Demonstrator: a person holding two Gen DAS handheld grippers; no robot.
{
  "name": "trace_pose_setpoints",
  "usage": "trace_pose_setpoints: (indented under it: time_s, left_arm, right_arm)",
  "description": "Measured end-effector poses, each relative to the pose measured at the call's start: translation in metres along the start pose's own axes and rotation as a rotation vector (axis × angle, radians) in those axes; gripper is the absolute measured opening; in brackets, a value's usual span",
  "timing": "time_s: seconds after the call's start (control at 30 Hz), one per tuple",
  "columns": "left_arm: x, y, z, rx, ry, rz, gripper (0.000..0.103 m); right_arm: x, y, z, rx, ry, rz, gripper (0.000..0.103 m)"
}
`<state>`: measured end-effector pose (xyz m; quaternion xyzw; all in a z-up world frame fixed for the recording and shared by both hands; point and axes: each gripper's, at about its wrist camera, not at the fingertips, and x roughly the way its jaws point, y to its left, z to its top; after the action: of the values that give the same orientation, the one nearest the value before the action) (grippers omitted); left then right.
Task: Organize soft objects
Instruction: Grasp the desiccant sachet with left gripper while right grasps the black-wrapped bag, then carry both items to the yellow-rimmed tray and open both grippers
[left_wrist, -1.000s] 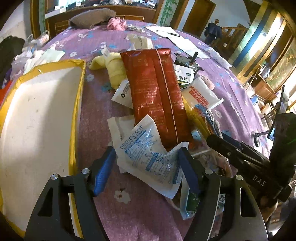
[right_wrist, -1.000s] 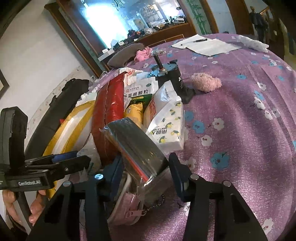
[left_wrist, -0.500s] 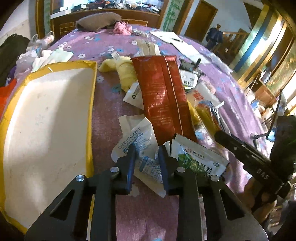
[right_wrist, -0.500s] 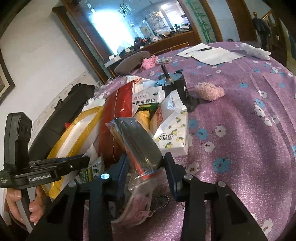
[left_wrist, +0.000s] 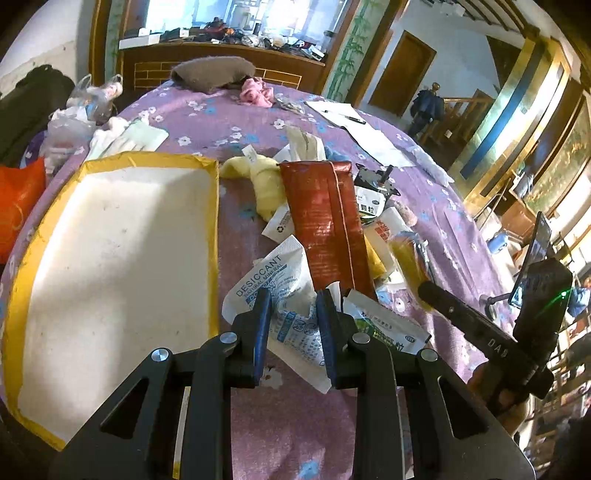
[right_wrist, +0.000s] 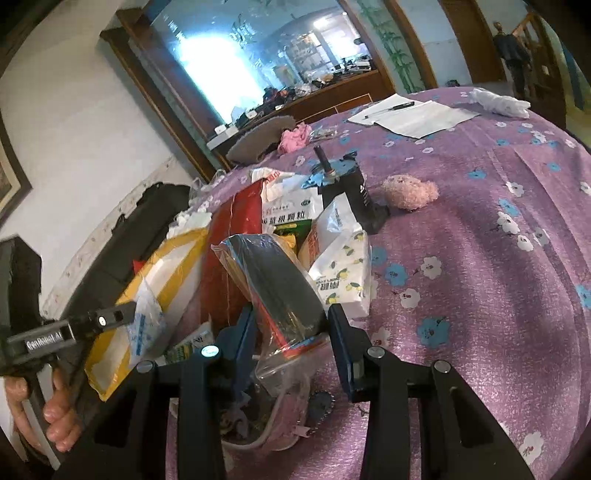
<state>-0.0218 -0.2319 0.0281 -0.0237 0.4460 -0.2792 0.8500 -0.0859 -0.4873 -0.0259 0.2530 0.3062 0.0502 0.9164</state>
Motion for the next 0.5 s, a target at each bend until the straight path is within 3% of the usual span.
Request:
trace_pose_setpoints:
  time_s: [0.17,0.33,0.5]
  left_arm:
    - [-0.029,0.014,0.006,-0.015,-0.061,0.005,0.024]
    - [-0.06,0.052,0.011,-0.038,-0.094,0.116,0.024]
    - [-0.064,0.089,-0.002,-0.066,-0.077,0.22,0.025]
  right_arm:
    - [-0.01,0.04,0.012,-0.056,-0.021,0.051,0.038]
    - [0.008,0.099,0.01,-0.157,0.03,0.172,0.038]
    - [0.056,0.147,0.002,-0.195,0.15,0.301,0.038]
